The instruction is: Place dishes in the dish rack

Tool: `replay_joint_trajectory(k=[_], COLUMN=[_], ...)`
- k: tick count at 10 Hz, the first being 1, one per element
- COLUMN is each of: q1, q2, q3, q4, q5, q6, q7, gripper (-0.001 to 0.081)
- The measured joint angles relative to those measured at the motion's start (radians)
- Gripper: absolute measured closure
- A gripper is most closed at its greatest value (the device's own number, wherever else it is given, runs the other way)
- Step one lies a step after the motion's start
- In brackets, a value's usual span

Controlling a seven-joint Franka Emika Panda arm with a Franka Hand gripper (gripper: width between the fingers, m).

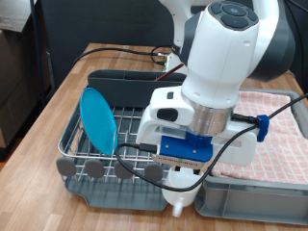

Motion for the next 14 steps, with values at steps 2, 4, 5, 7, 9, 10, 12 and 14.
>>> replay_joint_trajectory(k=[2, 4, 5, 7, 9, 10, 12, 14], q1=[-0.003, -0.003, -0.003, -0.003, -0.001, 0.001, 0.008, 0.014], q2=[0.0, 0.0, 0.0, -0.003, -0.025, -0.043, -0.079, -0.103], q3=[0.005, 0.009, 0.009, 0.01, 0.01, 0.01, 0.008, 0.008], q4=[0.002, 0.022, 0.035, 0.059, 0.067, 0.07, 0.084, 0.108], q5=[0.004, 0.01, 0.01, 0.011, 0.011, 0.01, 0.006, -0.004], q6=[-0.009, -0.065, -0.09, -0.132, -0.142, -0.156, -0.212, -0.264], q7=[-0.001, -0.002, -0.002, -0.002, -0.002, -0.002, -0.002, -0.002], gripper=[0.0302, 0.014, 0.0033, 0.0009, 0.0004, 0.0004, 0.0003, 0.0003])
